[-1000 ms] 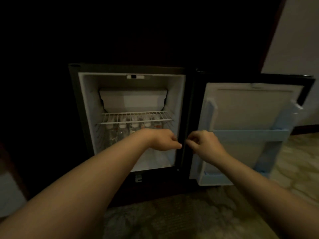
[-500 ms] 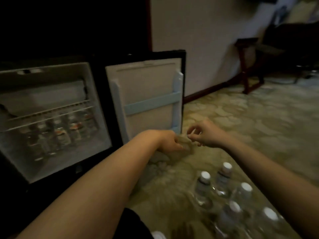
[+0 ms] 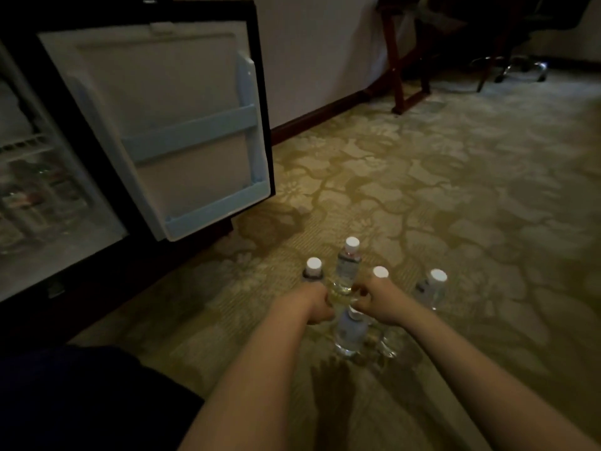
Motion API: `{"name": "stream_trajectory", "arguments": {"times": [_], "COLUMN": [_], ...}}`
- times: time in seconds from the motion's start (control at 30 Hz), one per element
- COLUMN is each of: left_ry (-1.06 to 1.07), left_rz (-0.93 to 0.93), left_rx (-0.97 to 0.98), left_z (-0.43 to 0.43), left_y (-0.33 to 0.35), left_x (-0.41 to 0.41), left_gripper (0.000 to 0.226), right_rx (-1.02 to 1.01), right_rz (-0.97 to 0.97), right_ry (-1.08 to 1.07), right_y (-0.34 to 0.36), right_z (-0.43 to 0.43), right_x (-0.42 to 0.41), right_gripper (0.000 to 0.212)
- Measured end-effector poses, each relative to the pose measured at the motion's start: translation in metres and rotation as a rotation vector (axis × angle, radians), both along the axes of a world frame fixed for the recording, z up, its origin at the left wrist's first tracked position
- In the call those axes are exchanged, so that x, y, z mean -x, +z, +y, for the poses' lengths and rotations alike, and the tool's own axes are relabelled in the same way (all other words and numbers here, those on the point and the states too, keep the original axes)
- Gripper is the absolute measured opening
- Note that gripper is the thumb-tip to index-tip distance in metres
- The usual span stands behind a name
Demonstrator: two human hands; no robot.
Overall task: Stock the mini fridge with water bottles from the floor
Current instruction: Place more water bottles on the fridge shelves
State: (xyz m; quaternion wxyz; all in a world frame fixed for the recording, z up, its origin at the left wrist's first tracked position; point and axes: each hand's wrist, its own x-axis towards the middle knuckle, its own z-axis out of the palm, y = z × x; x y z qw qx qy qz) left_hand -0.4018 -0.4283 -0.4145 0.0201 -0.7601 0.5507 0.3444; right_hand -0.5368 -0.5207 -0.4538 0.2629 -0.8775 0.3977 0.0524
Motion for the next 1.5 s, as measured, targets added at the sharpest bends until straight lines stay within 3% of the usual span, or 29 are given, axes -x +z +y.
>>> {"name": "stream_trajectory", "arguments": {"times": [0.17,0.3,0.4,0.63,0.87,1.0,1.17,1.37,1.5], "left_ry": [0.133,0.2,0.24,0.239,0.242,0.217,0.279,0.267,0.264], "left_rz": [0.172,0.217,0.212,0.25,0.285,0.28,0.249,0.122,0.065], "left_rx": [0.024,0.029,0.03,0.138,0.388,0.488,0.651,0.698,0.689], "left_z": [0.02,0.024,0.023,0.015,0.016,0.026,0.044,0.069,0.096], "left_y": [-0.034,-0.045,-0.045,-0.031,0.034,0.077,0.127,0.176,0.196], "left_x": [0.014,0.013,0.007,0.003,-0.049,-0.078,-0.11,-0.14,-0.166], "left_gripper": [0.055,0.065,0.065,0.08,0.076,0.073,0.044,0.057,0.055], "right_rx": [0.094,0.235,0.197,0.115,0.103,0.103,0.171,0.211,0.205], "right_rz": [0.104,0.085,0.047,-0.235,-0.491,-0.591,-0.706,-0.806,-0.825], "right_ry": [0.023,-0.009,0.021,0.159,0.28,0.353,0.462,0.499,0.548], "right_y": [-0.037,-0.055,-0.05,0.017,0.109,0.162,0.212,0.25,0.27], "right_z": [0.008,0.014,0.008,-0.008,0.004,0.017,0.031,0.045,0.066], "right_x": [0.005,0.007,0.005,-0.012,-0.045,-0.066,-0.108,-0.147,-0.173], "right_gripper": [0.038,0.041,0.04,0.028,0.012,0.019,0.018,0.013,0.02]}}
